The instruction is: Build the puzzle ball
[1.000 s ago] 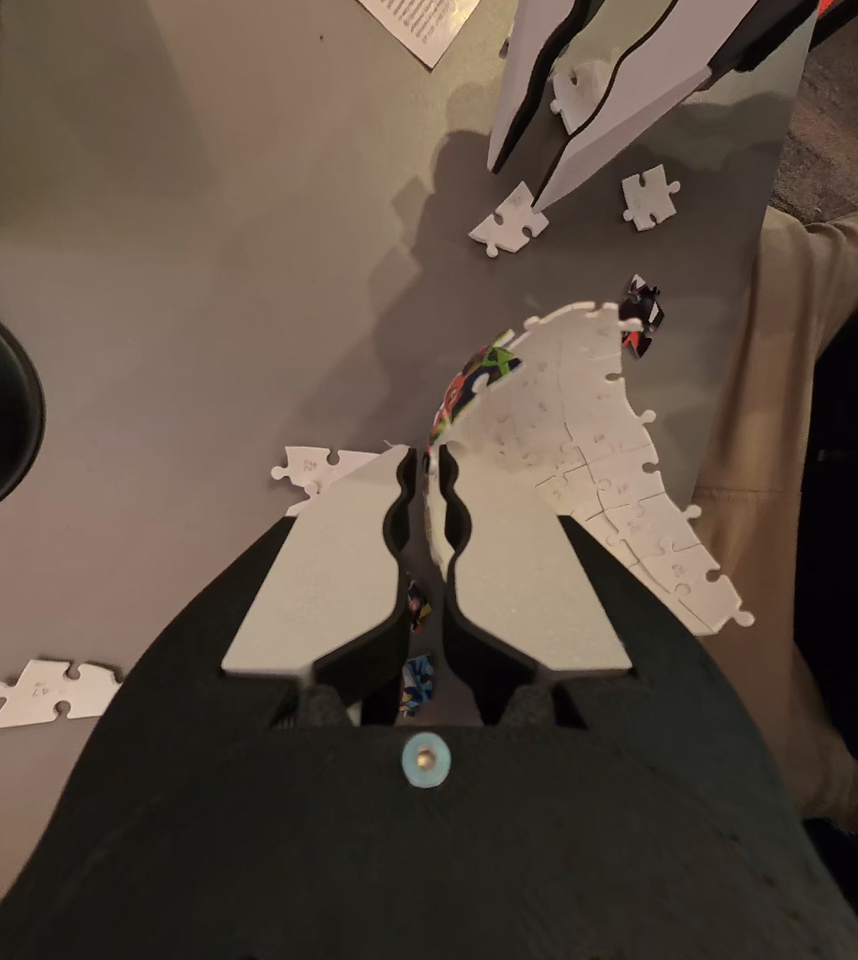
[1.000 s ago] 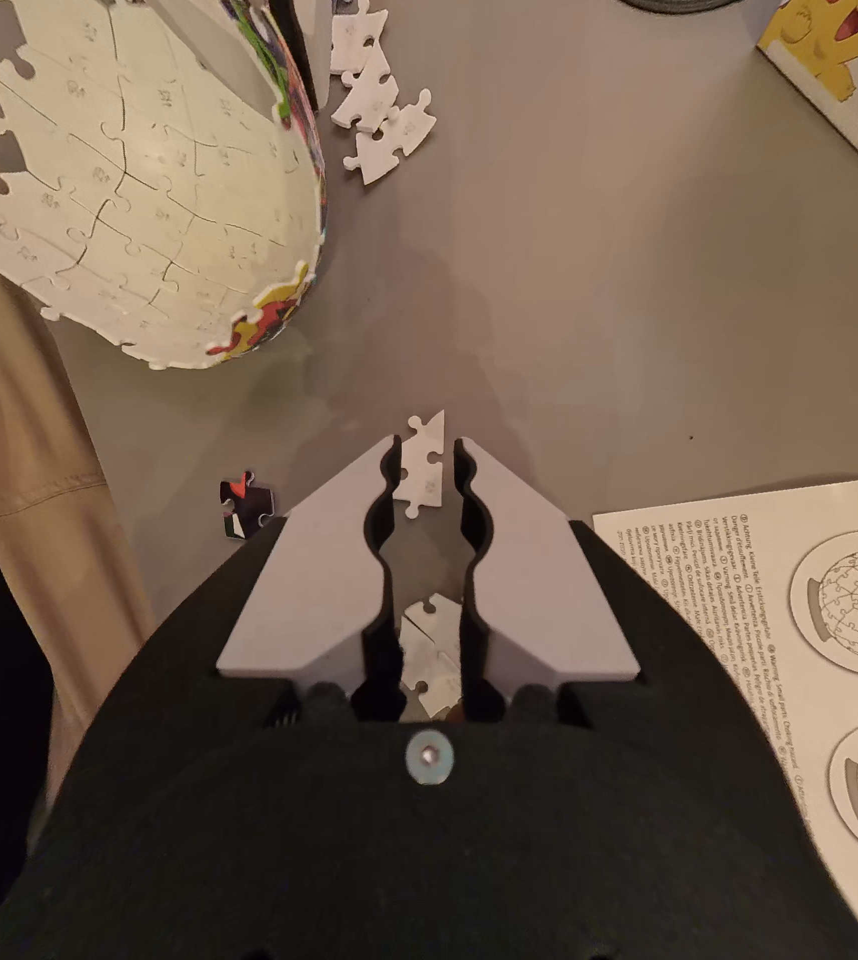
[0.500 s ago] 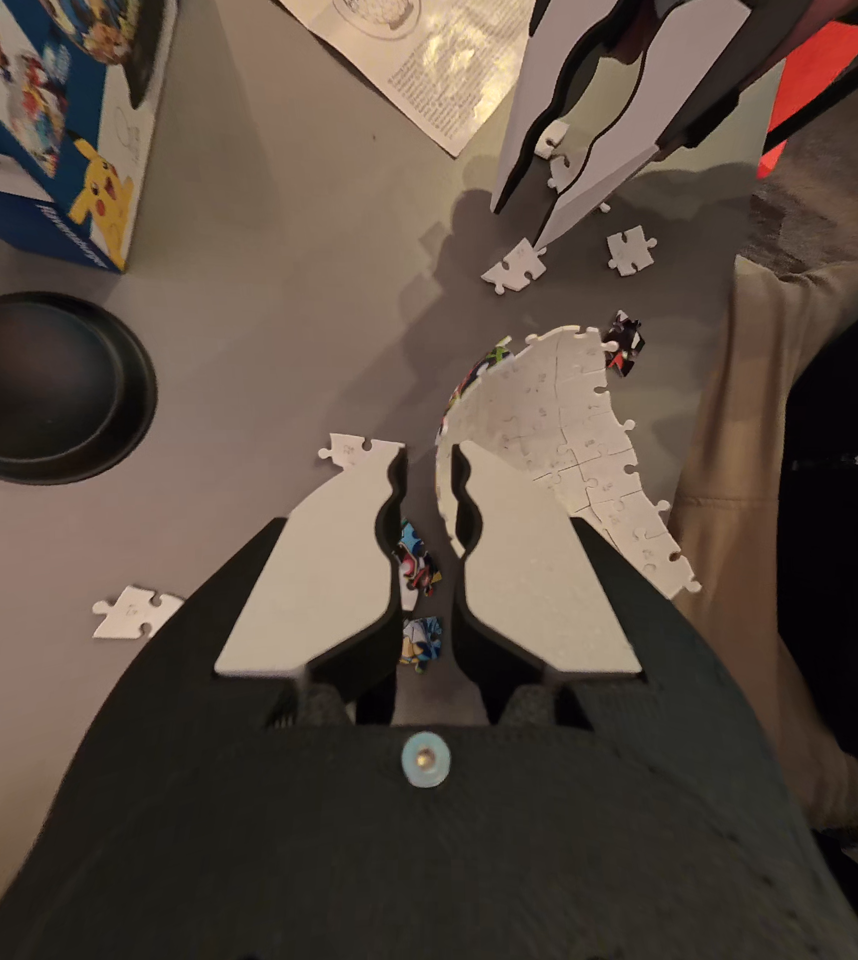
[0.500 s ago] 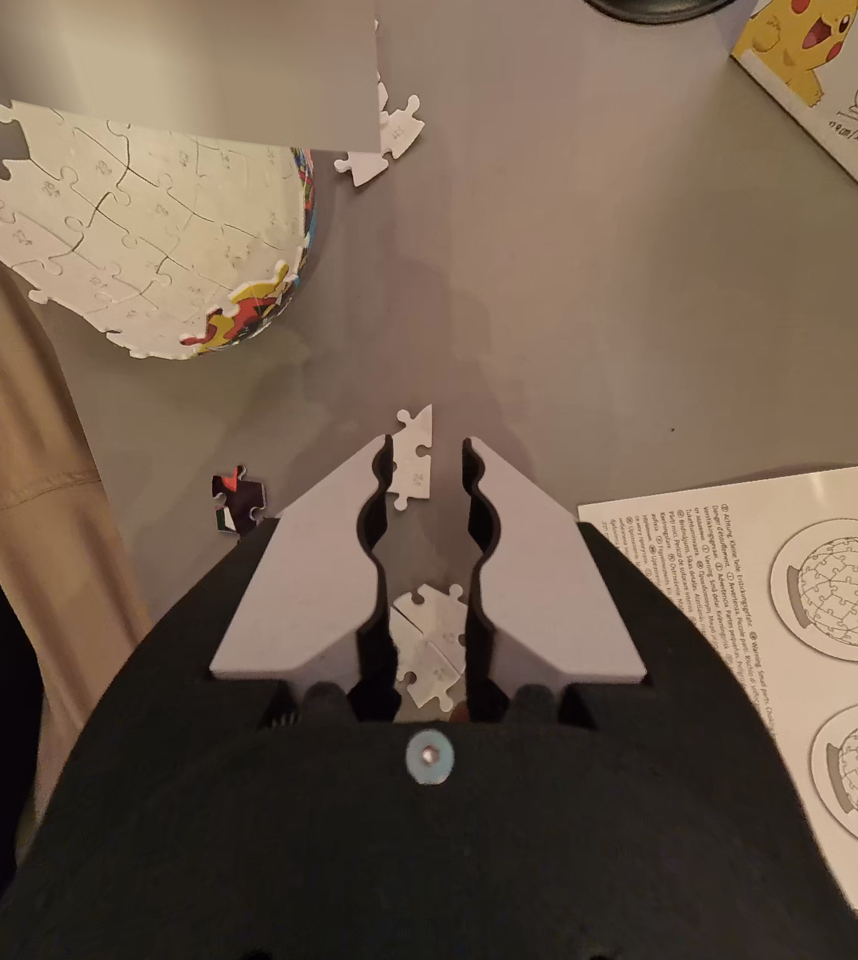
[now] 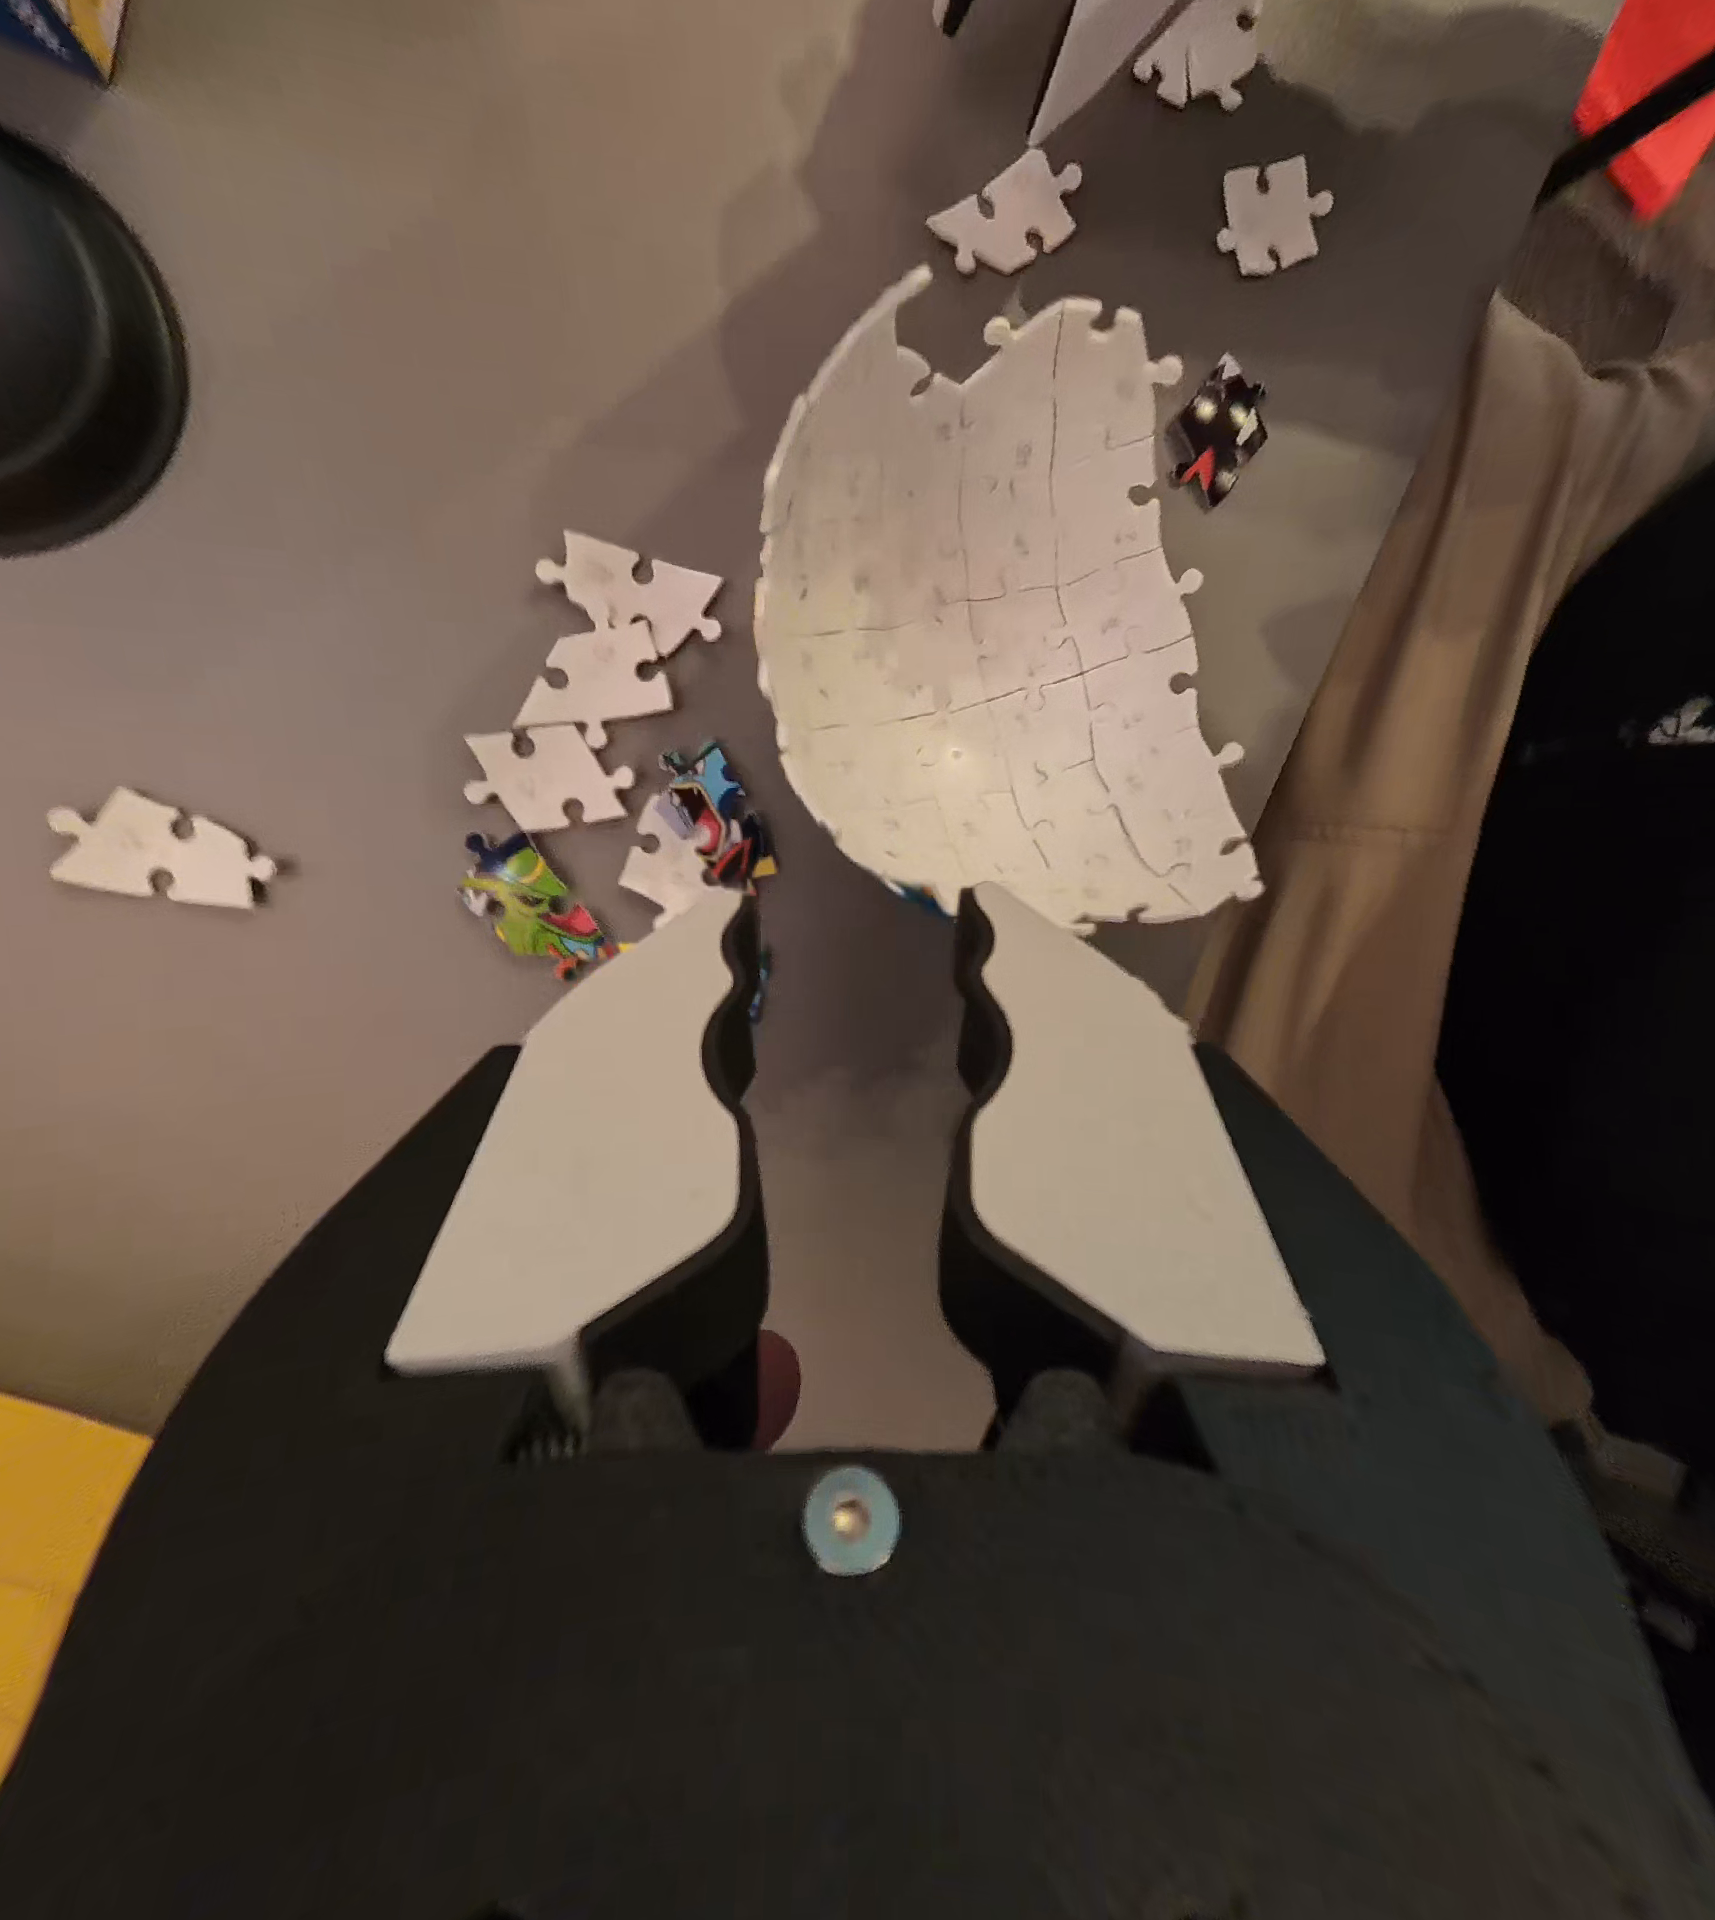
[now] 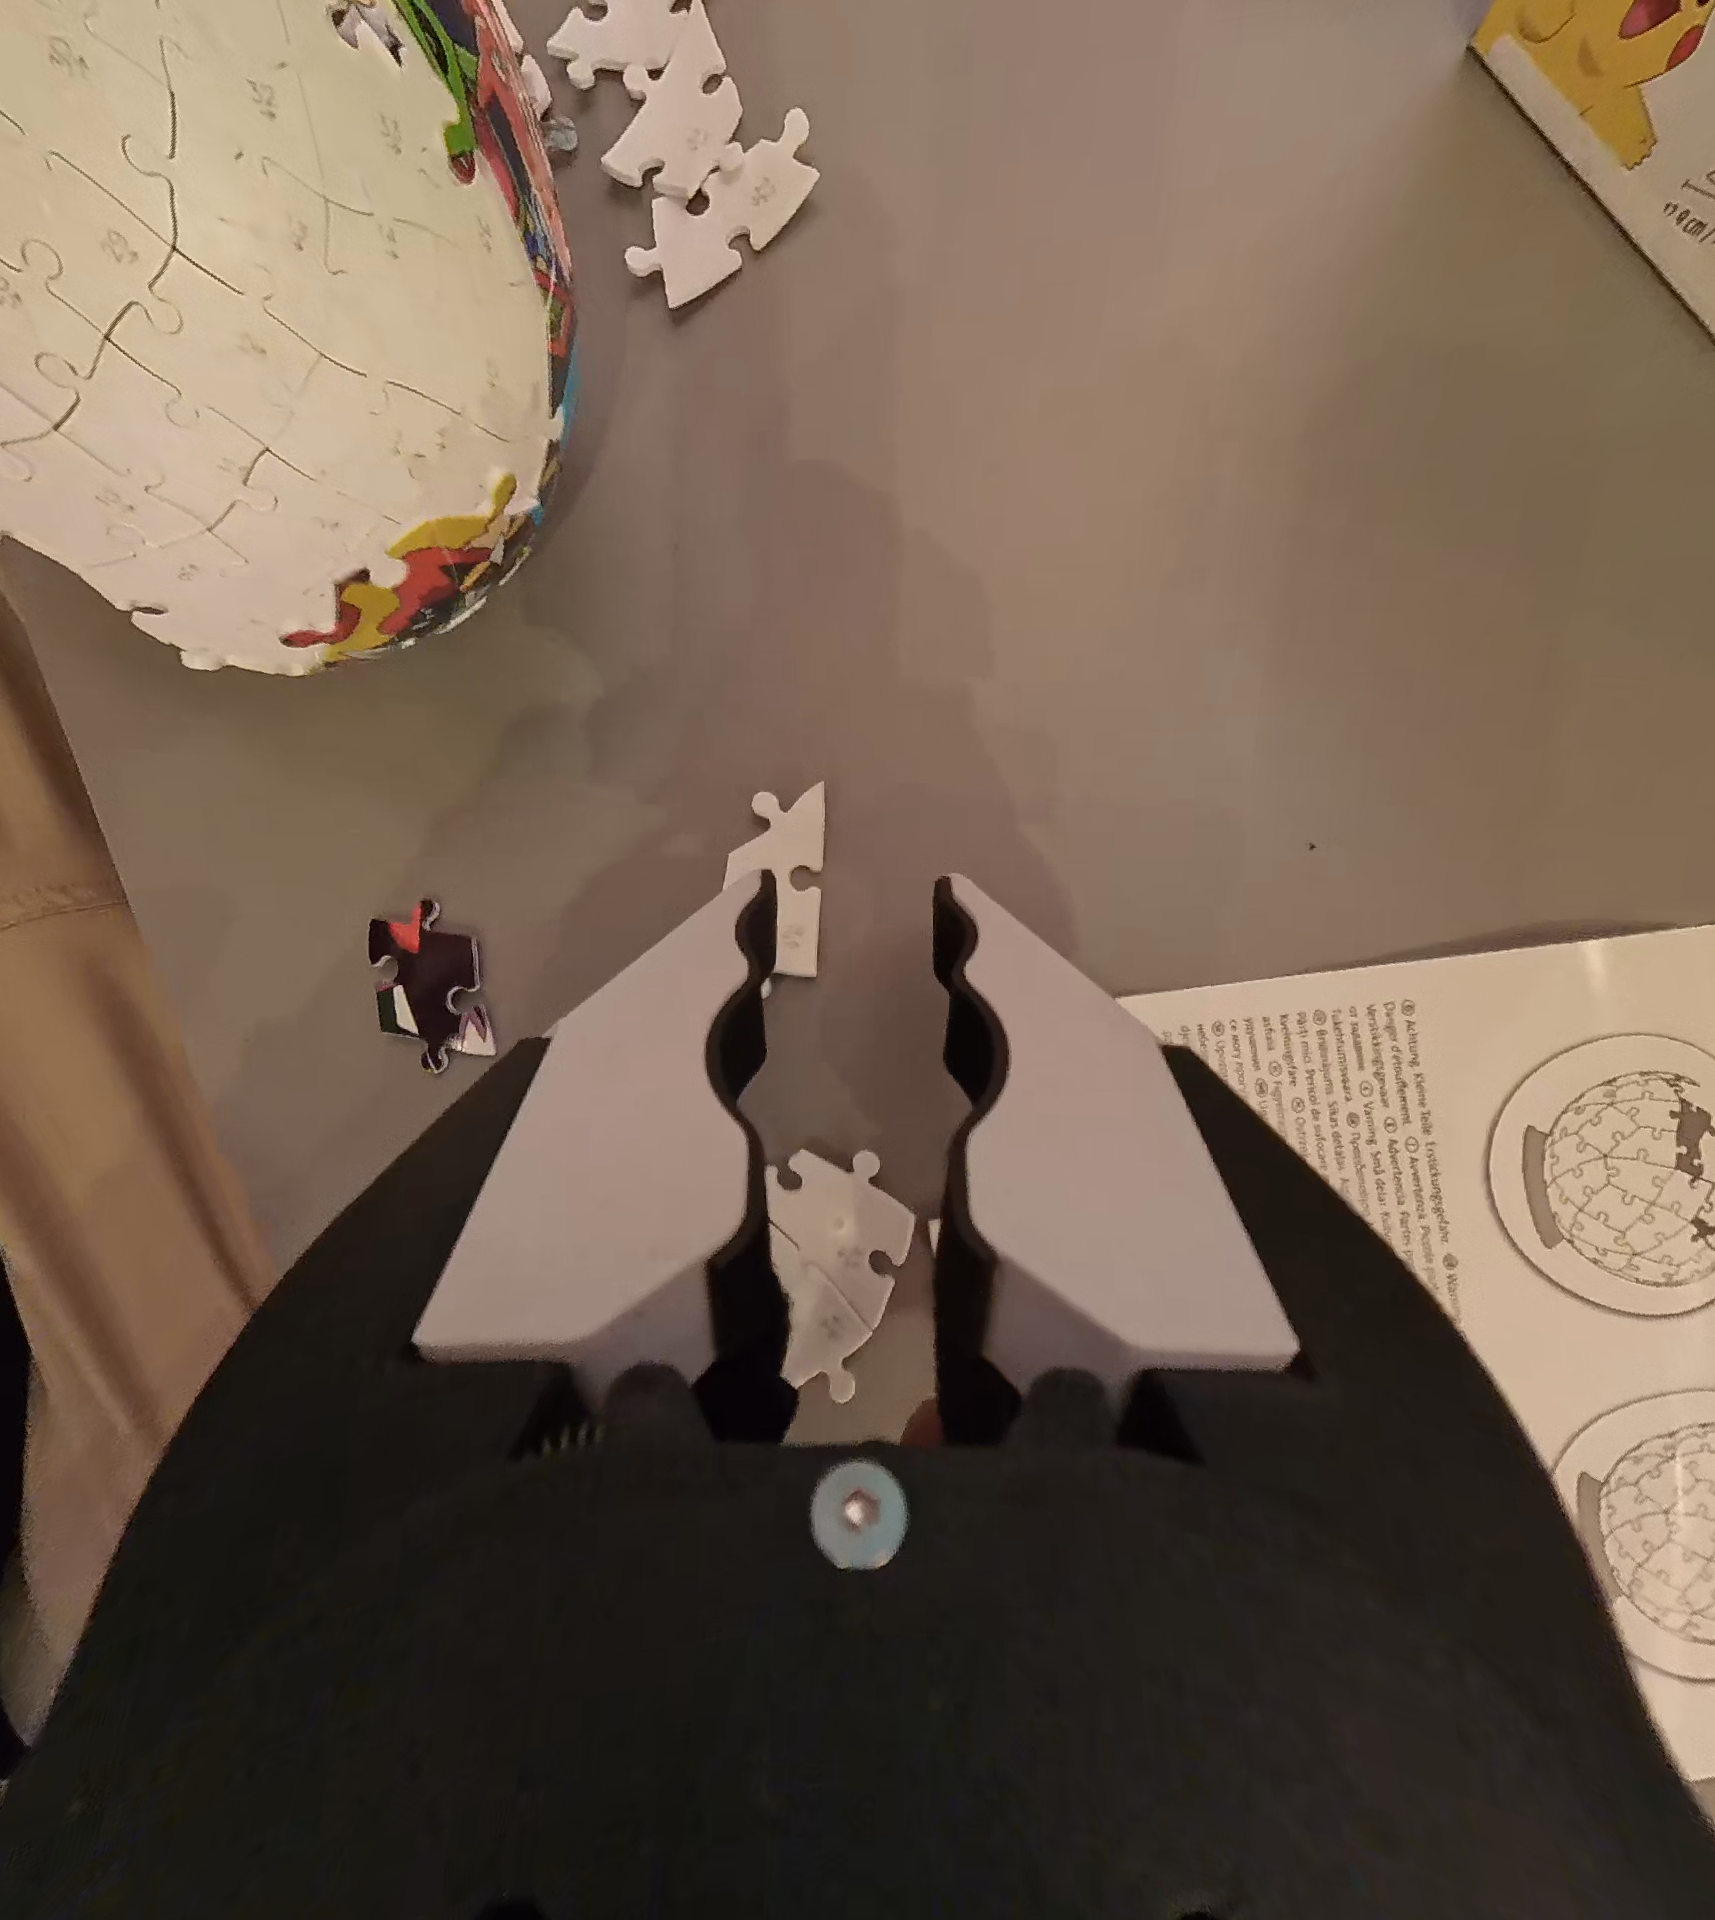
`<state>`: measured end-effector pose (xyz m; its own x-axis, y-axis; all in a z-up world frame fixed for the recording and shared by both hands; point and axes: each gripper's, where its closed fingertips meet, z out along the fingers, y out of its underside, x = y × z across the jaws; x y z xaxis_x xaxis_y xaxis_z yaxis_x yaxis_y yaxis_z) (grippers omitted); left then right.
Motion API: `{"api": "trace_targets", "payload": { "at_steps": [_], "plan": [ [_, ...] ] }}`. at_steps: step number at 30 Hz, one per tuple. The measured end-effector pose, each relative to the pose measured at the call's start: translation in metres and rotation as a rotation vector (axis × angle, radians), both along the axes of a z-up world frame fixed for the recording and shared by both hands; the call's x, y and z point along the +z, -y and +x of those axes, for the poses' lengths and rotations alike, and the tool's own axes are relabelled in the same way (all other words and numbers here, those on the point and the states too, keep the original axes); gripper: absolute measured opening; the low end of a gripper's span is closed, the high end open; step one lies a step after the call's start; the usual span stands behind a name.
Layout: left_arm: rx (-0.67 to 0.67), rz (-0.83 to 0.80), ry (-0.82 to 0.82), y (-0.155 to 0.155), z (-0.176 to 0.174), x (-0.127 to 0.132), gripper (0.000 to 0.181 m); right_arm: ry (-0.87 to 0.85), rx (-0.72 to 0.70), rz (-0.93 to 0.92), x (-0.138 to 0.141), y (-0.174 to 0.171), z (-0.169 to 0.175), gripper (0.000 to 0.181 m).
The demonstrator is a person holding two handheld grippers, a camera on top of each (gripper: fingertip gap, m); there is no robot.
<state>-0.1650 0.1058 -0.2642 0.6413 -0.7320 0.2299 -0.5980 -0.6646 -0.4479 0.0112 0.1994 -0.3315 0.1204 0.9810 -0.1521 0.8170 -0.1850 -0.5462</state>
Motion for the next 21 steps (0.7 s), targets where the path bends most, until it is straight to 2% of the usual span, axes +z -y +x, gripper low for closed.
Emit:
{"api": "trace_targets", "payload": {
  "at_steps": [3,8,15,21],
  "plan": [
    [0.081,-0.010,0.037,0.012,-0.002,-0.004,0.037,-0.005,0.012,-0.009,0.002,0.000,-0.001,0.029],
    [0.130,-0.048,0.065,0.034,0.001,-0.021,0.038,-0.015,0.024,-0.003,0.006,-0.001,-0.005,0.029],
    [0.179,-0.057,0.166,0.029,0.014,-0.024,0.033,-0.015,0.041,0.003,0.006,0.001,-0.009,0.029],
    [0.184,-0.049,0.166,0.019,0.017,-0.027,0.024,-0.027,0.038,-0.003,0.007,0.001,-0.008,0.029]
  ]
}}
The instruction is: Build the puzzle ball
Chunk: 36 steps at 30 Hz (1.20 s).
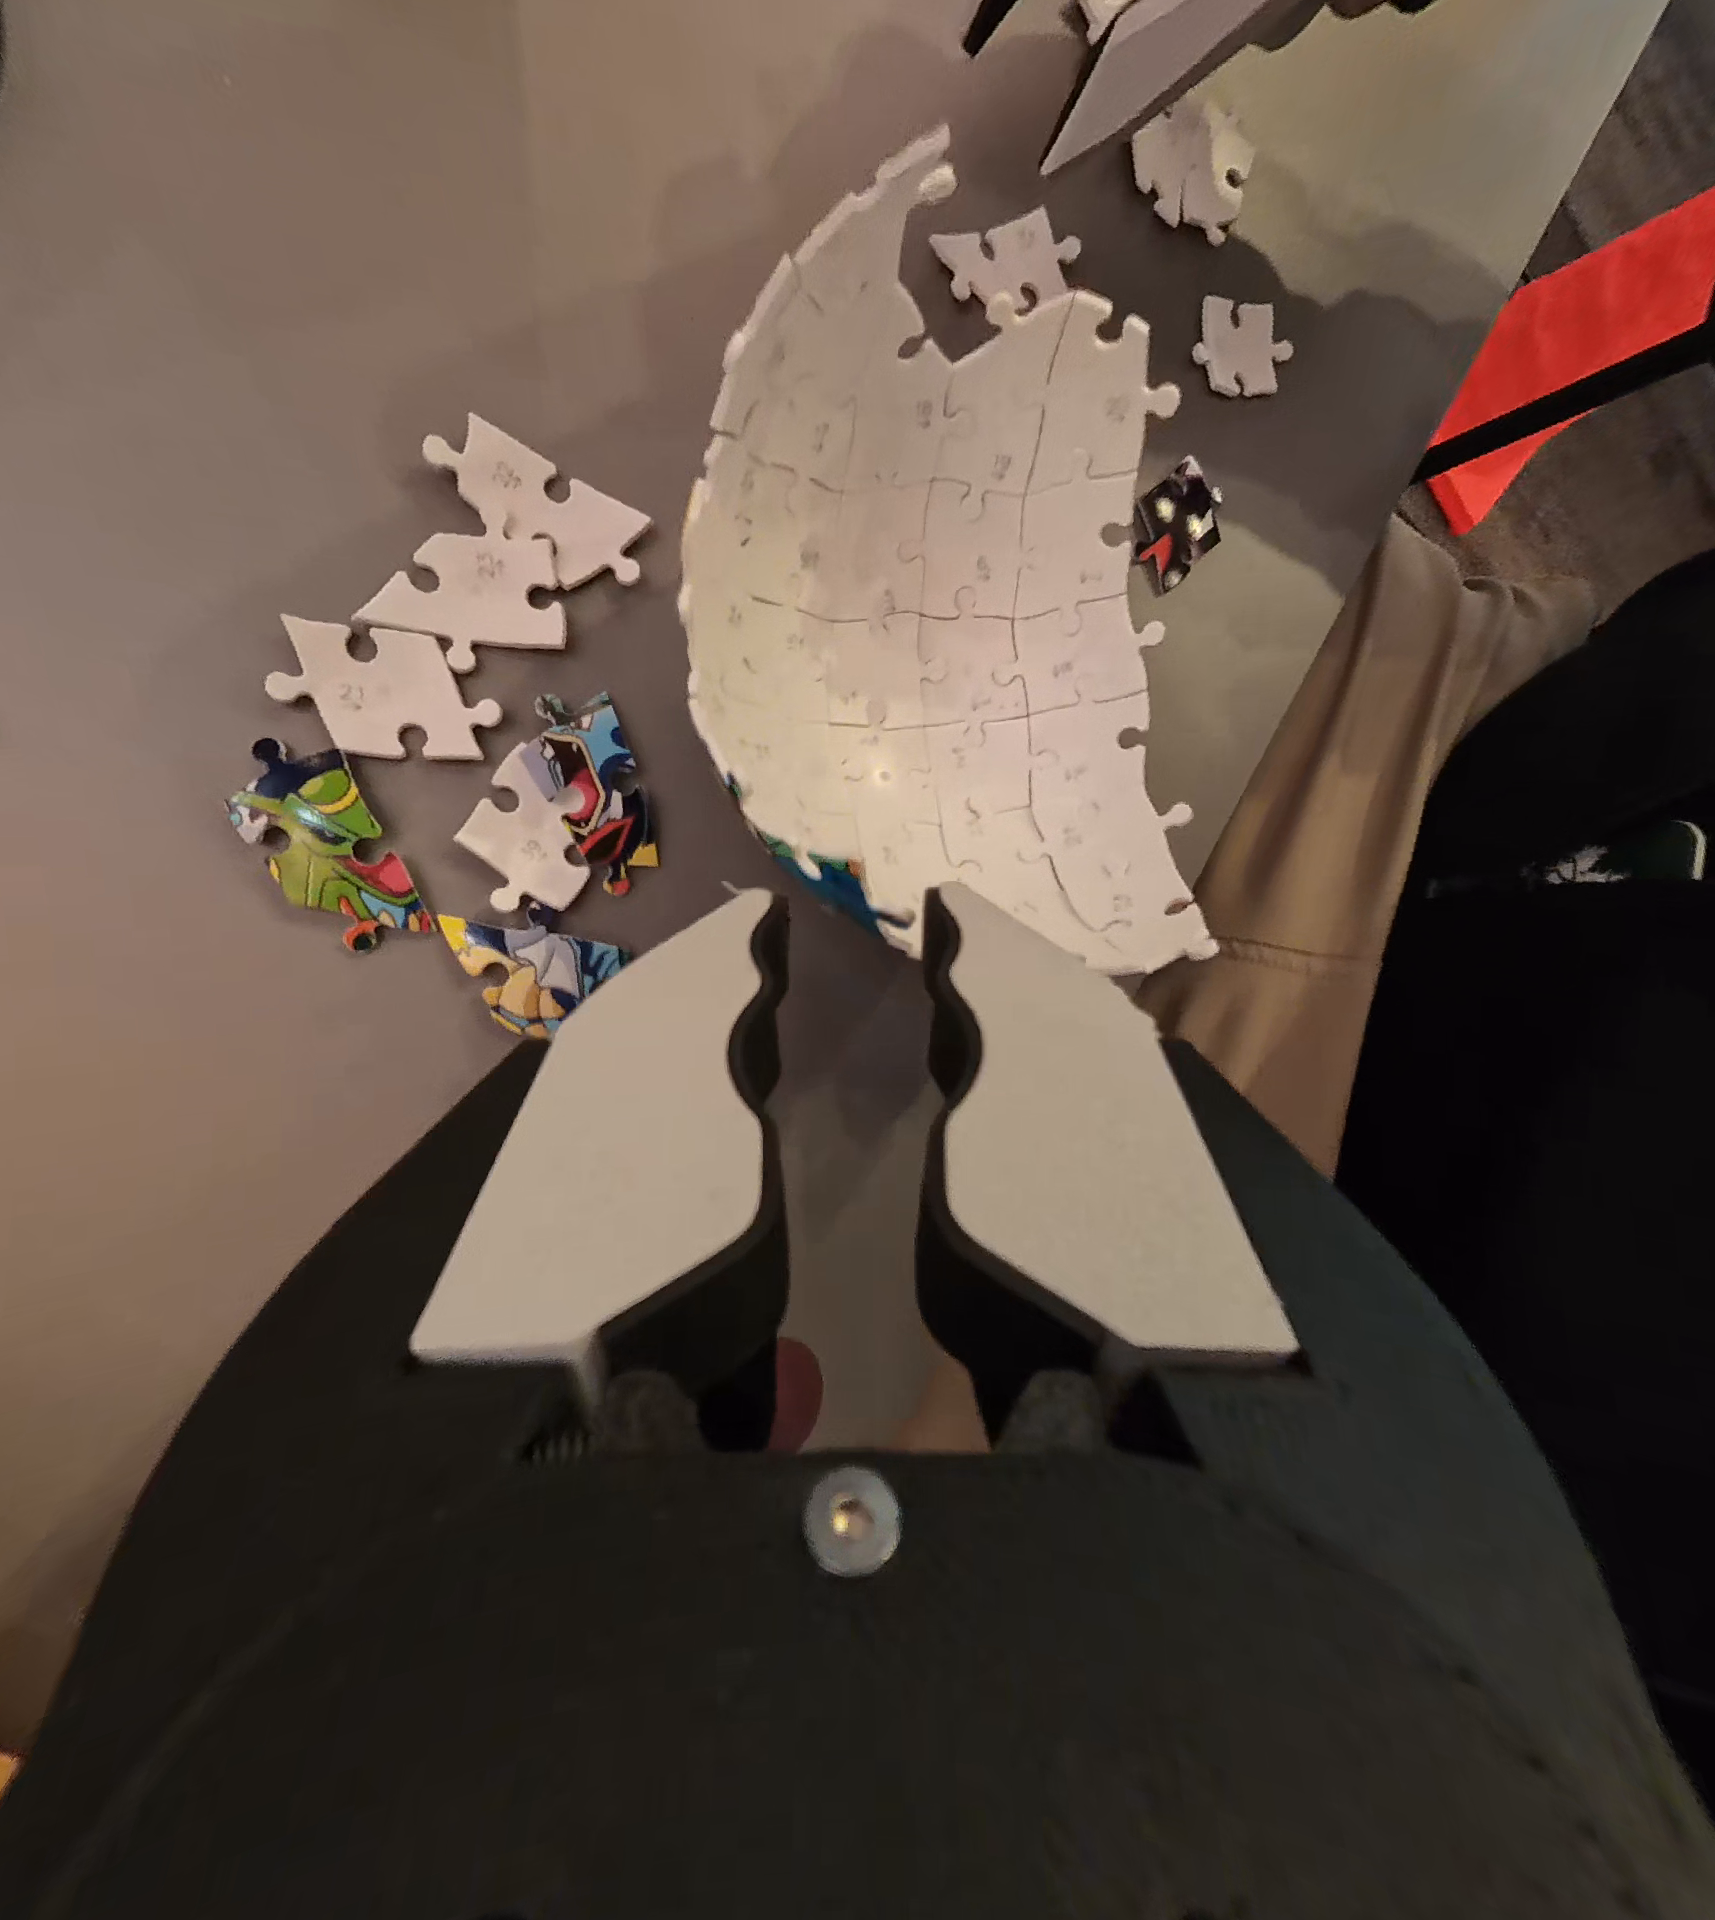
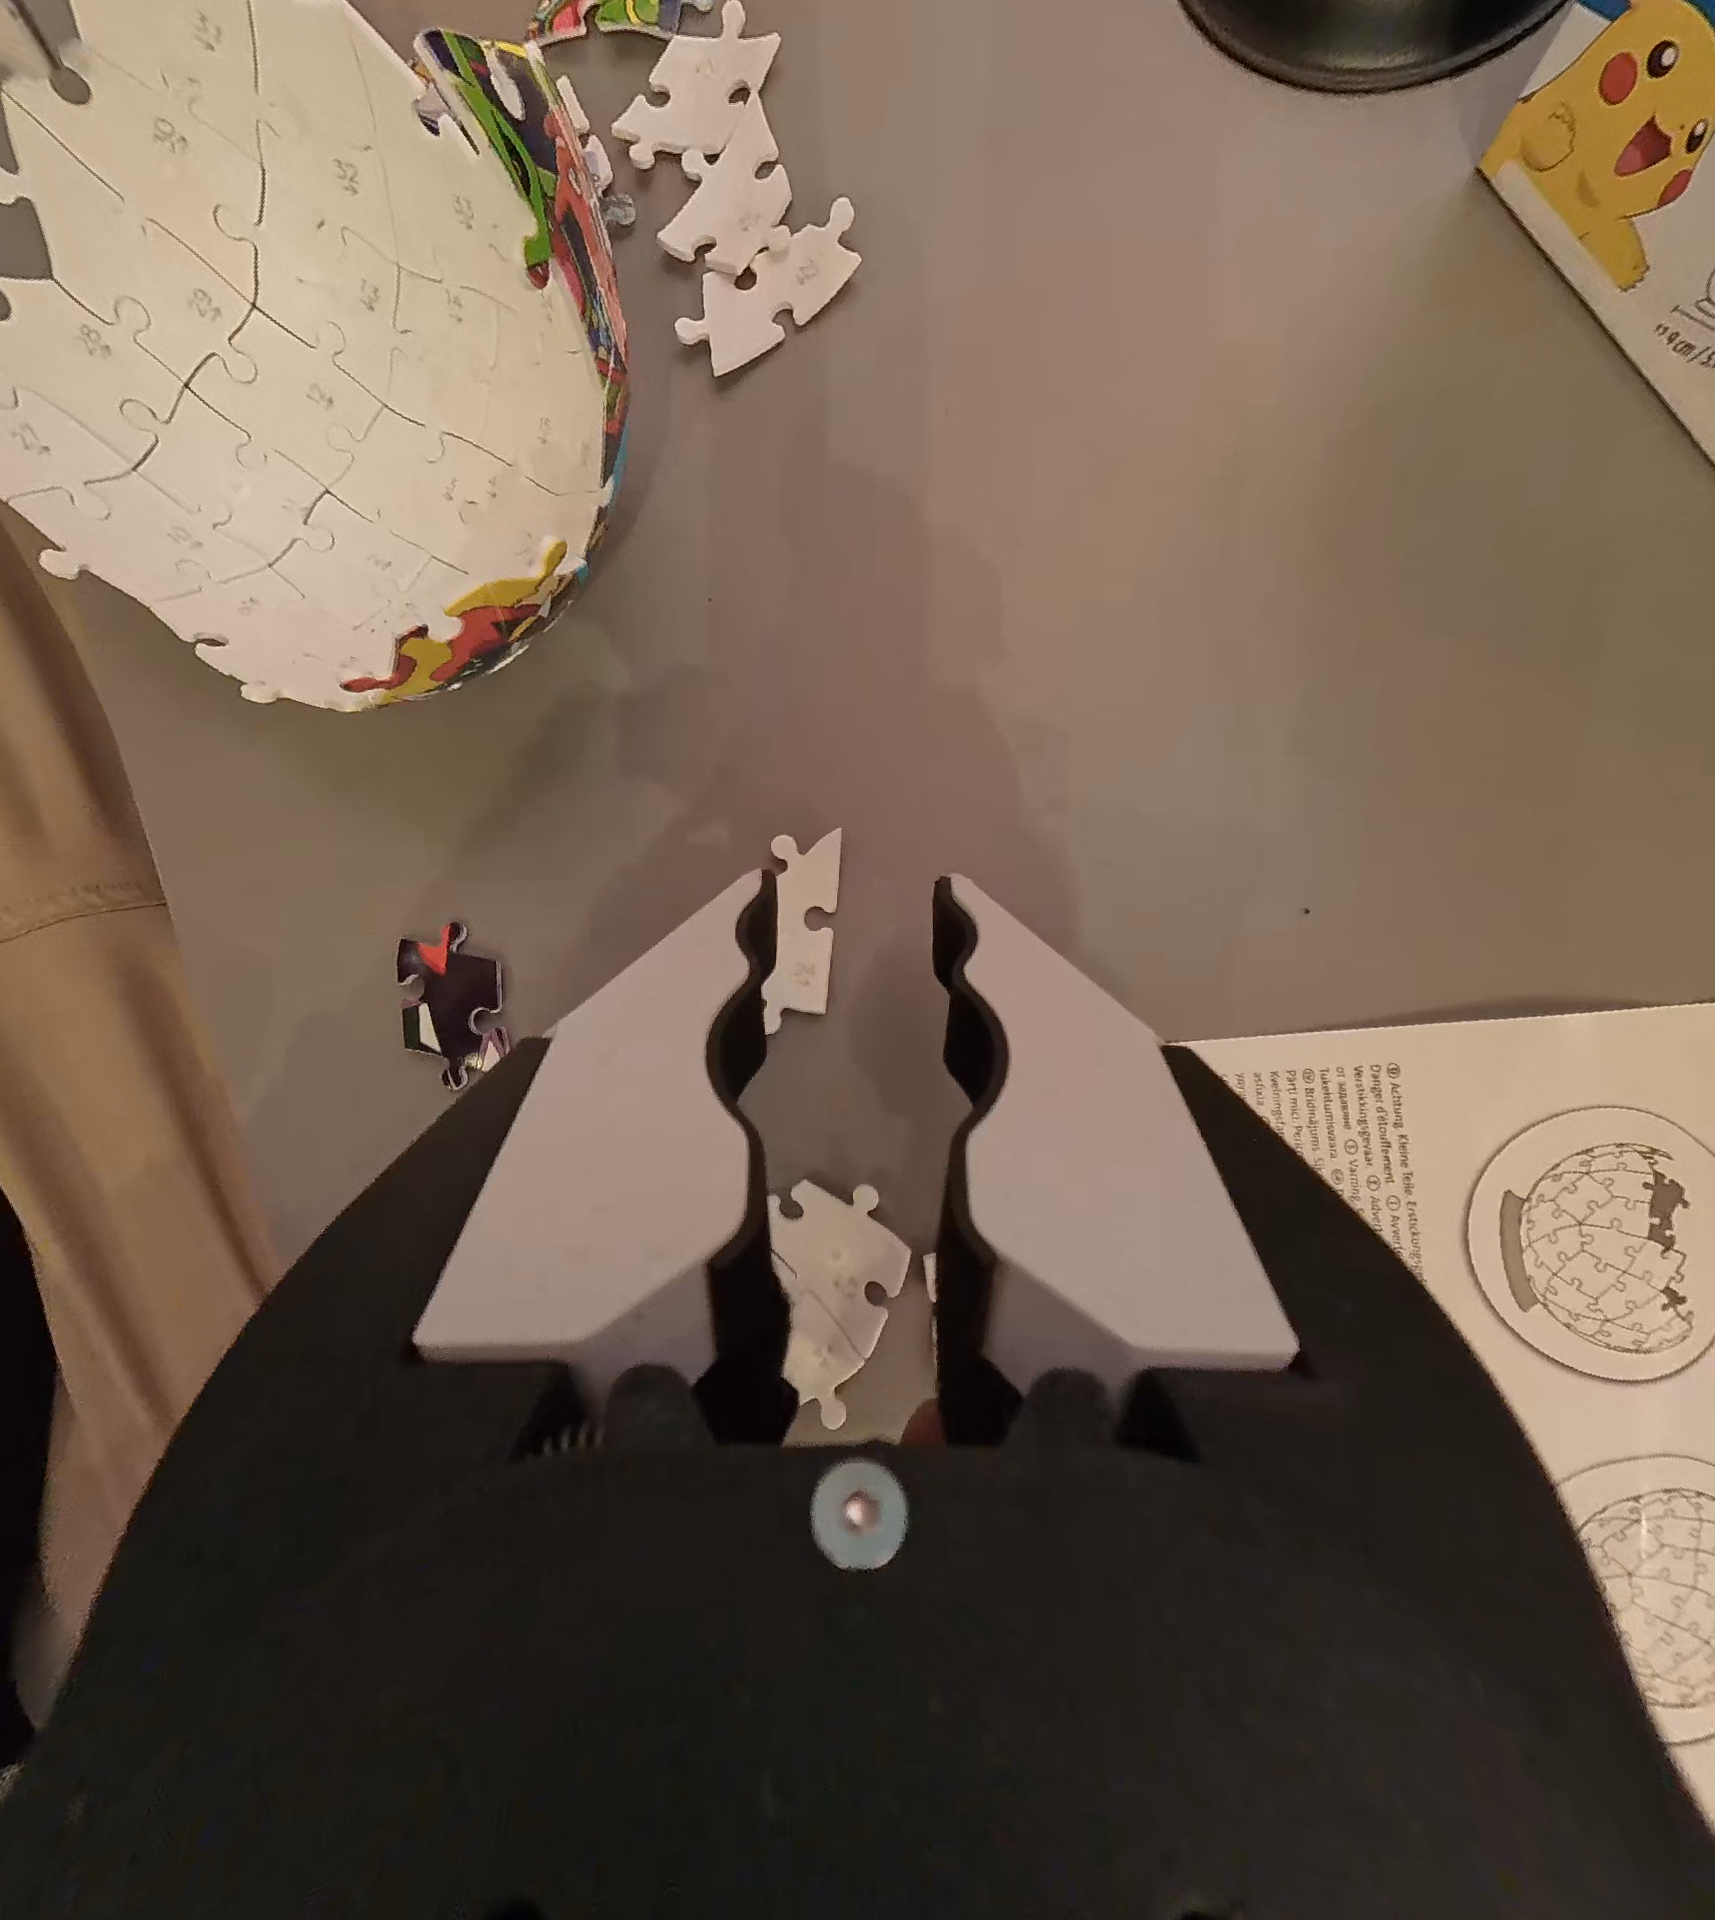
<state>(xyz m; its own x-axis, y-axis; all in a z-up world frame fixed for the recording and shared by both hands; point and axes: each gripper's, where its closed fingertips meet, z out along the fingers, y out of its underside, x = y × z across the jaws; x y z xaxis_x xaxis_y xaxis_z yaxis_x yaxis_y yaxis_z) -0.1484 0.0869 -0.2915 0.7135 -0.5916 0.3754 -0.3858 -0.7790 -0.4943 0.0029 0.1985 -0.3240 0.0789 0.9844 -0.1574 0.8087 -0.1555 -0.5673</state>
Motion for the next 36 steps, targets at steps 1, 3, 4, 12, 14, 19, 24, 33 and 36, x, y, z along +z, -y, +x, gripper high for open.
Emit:
{"api": "trace_targets", "payload": {
  "at_steps": [1,3,4,12,14,19,24,33,36],
  "plan": [
    [-0.001,0.001,0.005,-0.002,0.001,0.001,0.022,0.000,0.001,-0.001,0.000,0.000,0.000,0.029],
    [-0.004,0.006,-0.008,-0.005,-0.001,0.000,0.017,0.001,0.005,-0.006,-0.001,0.001,0.000,0.029],
    [-0.007,0.008,-0.009,-0.007,-0.001,0.000,0.016,0.002,0.007,-0.007,-0.002,0.002,-0.001,0.029],
    [-0.045,0.029,-0.030,-0.026,0.001,-0.002,0.013,-0.004,0.003,-0.016,-0.001,0.001,0.001,0.028],
    [-0.066,0.026,-0.043,-0.031,0.003,-0.003,0.012,-0.005,0.002,-0.018,-0.001,0.000,0.001,0.029],
    [-0.121,0.029,-0.069,-0.046,0.008,-0.002,0.011,-0.007,-0.001,-0.020,-0.001,0.000,0.001,0.029],
    [-0.189,0.018,-0.109,-0.057,0.014,-0.004,0.010,-0.014,-0.005,-0.022,0.000,-0.002,0.002,0.029],
    [-0.277,0.014,-0.131,-0.071,0.027,-0.003,0.010,-0.016,-0.006,-0.028,-0.001,-0.002,0.003,0.029],
    [-0.298,0.013,-0.144,-0.077,0.029,-0.003,0.010,-0.015,-0.007,-0.029,-0.001,-0.002,0.003,0.030]
  ]
}}
